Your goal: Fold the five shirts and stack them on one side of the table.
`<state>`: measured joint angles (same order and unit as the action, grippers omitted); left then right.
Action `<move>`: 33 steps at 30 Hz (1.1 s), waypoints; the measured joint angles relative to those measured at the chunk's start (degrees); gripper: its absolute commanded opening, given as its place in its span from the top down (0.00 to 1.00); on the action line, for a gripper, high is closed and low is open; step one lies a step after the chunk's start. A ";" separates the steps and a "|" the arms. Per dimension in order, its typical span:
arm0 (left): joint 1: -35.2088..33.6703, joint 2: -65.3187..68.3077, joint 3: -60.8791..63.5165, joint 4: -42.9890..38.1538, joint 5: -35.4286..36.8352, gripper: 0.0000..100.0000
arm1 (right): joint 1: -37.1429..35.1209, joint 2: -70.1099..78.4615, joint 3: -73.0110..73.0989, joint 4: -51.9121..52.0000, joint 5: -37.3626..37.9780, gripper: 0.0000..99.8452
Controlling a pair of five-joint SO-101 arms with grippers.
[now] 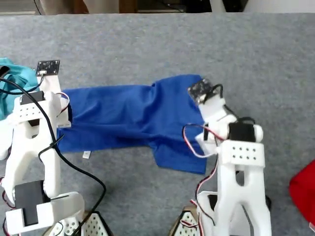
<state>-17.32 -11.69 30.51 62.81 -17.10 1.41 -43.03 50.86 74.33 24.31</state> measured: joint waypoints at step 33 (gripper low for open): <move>-0.70 -0.18 4.75 2.73 -2.99 0.77 | -1.93 -6.24 11.25 -2.02 2.02 0.84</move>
<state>-18.02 -11.87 35.25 65.54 -20.09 -0.53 -49.27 62.11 72.31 26.33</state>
